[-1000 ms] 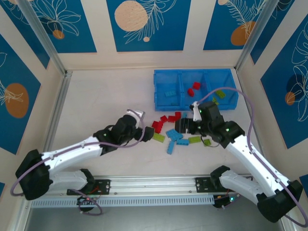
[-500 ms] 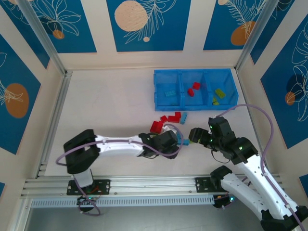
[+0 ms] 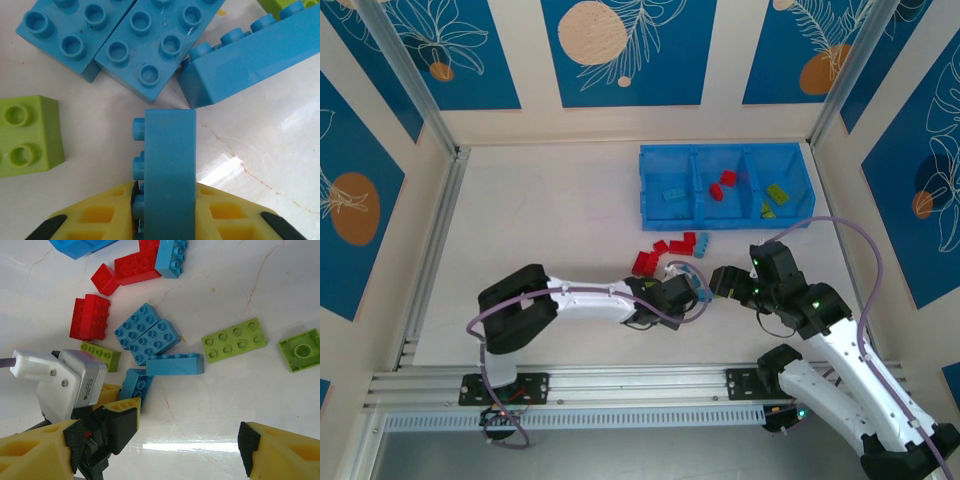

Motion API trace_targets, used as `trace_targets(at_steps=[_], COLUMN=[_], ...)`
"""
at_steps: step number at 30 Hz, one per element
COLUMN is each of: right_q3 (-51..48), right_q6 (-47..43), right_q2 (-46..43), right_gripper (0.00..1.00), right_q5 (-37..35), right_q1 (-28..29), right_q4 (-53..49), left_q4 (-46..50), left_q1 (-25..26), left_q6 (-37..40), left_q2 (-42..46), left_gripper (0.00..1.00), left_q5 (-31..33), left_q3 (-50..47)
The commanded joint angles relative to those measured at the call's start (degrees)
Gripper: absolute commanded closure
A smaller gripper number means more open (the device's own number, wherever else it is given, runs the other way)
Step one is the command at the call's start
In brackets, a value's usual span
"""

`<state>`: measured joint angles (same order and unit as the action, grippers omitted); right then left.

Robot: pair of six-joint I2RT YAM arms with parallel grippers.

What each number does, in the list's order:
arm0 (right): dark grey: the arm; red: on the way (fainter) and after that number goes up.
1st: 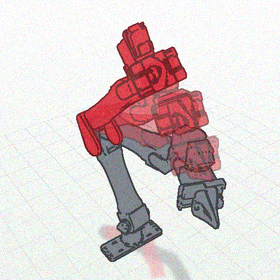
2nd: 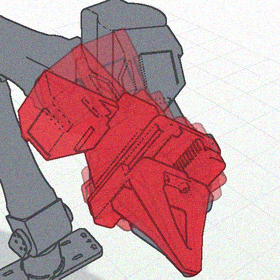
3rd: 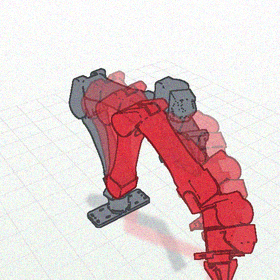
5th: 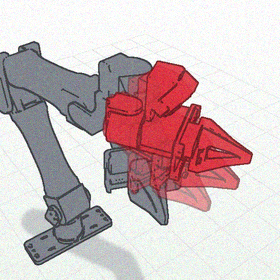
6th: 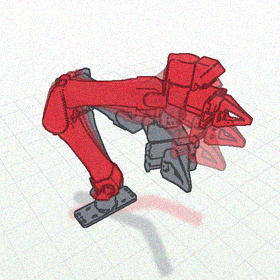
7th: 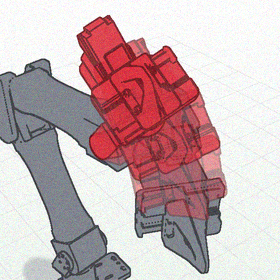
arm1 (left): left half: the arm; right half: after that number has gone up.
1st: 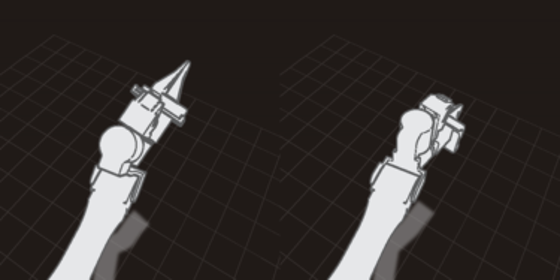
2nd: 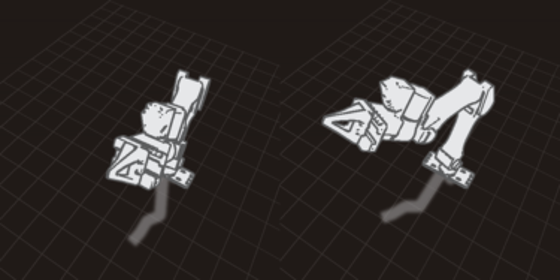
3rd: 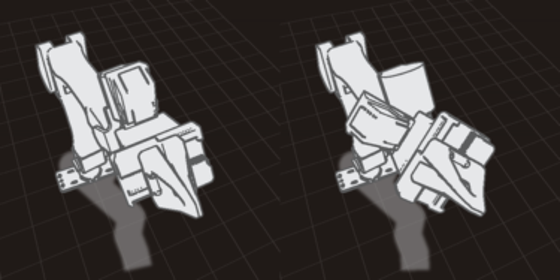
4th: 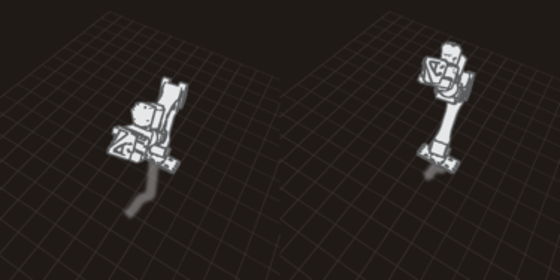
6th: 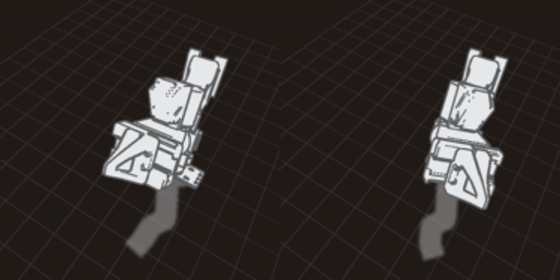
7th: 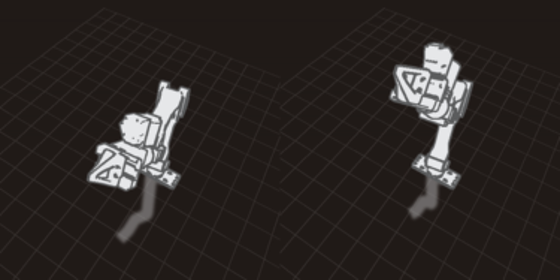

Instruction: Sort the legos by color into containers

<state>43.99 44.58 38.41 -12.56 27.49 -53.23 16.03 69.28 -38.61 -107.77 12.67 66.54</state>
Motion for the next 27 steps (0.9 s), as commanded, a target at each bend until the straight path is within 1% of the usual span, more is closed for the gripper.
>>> trace_targets(at_steps=[1, 4, 6, 8, 11, 13, 17, 19, 21, 22, 24, 25, 27], right_q3=[0.2, 1.1, 1.3, 1.4, 1.0, 1.0, 2.3, 3.0, 3.5, 3.8, 4.1, 4.1, 4.0], right_q6=[0.9, 1.1, 1.2, 1.4, 1.8, 2.0, 2.3, 2.8, 3.1, 3.2, 3.3, 3.5, 3.9], right_q2=[-1.4, -2.2, -2.4, -2.3, -2.4, -2.4, -2.4, -2.3, -2.3, -2.3, -2.3, -2.3, -2.2], right_gripper=[0.18, 0.18, 0.18, 0.18, 0.18, 0.18, 0.17, 0.17, 0.17, 0.17, 0.17, 0.17, 0.17], right_q5=[2.4, 4.0, 4.8, 5.2, 5.3, 5.6, 4.5, 3.4, 2.9, 2.9, 2.7, 2.5, 1.8], right_q1=[-0.2, -0.2, -0.2, -0.2, -0.2, -0.2, -0.2, -0.3, -0.3, -0.3, -0.3, -0.3, -0.3], right_q4=[0.1, 0.7, 1.3, 1.7, 2.3, 2.7, 2.0, 1.0, 0.5, 0.2, -0.1, -0.3, -0.5], left_q4=[1.2, 2.6, 3.4, 1.4, -0.3, -0.8, 4.7, 7.2, 9.9, 11.0, 12.0, 13.0, 16.4], left_q1=[-0.3, -2.3, -5.1, -8.6, -14.5, -17.5, -21.3, -22.8, -24.1, -24.7, -25.2, -25.3, -25.3], left_q6=[1.6, 5.1, 7.7, 10.8, 14.5, 17.2, 20.0, 20.6, 20.2, 20.2, 21.0, 21.5, 21.5], left_q2=[5.5, 9.1, 9.9, 9.6, 4.8, -0.6, -12.4, -18.2, -22.8, -24.7, -27.3, -28.1, -28.1], left_gripper=[0.76, 0.78, 0.80, 0.80, 0.81, 0.81, 0.80, 0.77, 0.74, 0.71, 0.60, 0.57, 0.55], left_q5=[2.2, 7.1, 9.1, 9.9, 9.8, 9.9, 11.4, 11.9, 11.0, 10.3, 8.7, 8.2, 6.7], left_q3=[1.3, 3.0, 5.4, 8.0, 15.8, 22.4, 40.2, 48.7, 56.0, 59.4, 64.0, 66.4, 69.8])
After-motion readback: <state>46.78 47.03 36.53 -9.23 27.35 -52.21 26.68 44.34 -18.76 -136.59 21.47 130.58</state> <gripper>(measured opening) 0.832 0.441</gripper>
